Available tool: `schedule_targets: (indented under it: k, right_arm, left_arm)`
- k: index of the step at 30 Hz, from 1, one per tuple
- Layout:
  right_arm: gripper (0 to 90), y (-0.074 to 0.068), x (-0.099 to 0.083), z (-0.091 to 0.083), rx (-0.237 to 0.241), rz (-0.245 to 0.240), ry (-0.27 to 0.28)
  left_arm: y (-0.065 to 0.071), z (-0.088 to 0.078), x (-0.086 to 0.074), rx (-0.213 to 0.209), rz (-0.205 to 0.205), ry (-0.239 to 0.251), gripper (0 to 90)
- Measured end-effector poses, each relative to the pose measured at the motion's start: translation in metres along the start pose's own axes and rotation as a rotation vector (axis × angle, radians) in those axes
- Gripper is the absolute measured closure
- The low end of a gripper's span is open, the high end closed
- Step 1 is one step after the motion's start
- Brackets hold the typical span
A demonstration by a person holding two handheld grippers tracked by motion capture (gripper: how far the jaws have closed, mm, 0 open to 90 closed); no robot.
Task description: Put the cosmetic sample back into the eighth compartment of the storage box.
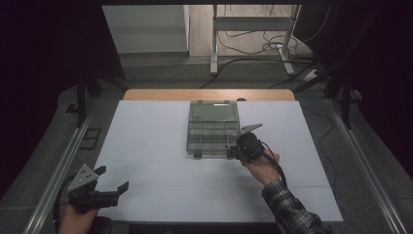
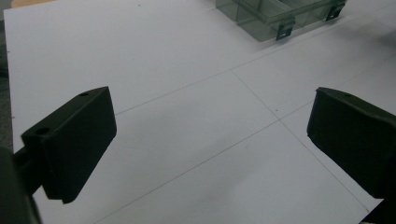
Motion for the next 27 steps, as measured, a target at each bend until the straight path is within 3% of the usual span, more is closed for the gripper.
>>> schedule_targets:
  k: [27]
  right_arm:
    - [80.9, 0.034, 0.015, 0.008, -0.048, 0.038, 0.013]
  left_arm:
    - [-0.001, 0.000, 0.000, -0.004, -0.012, -0.001, 2.1]
Point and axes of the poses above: each handheld gripper's, and its own axes: z roughly forward along the jaws, x roughly out of its top, y roughly to its right, the point moved 4 cm from there along z, roughly forward along the jaws, and after that the axes turned 1 degree about x, right-handed, at the moved point
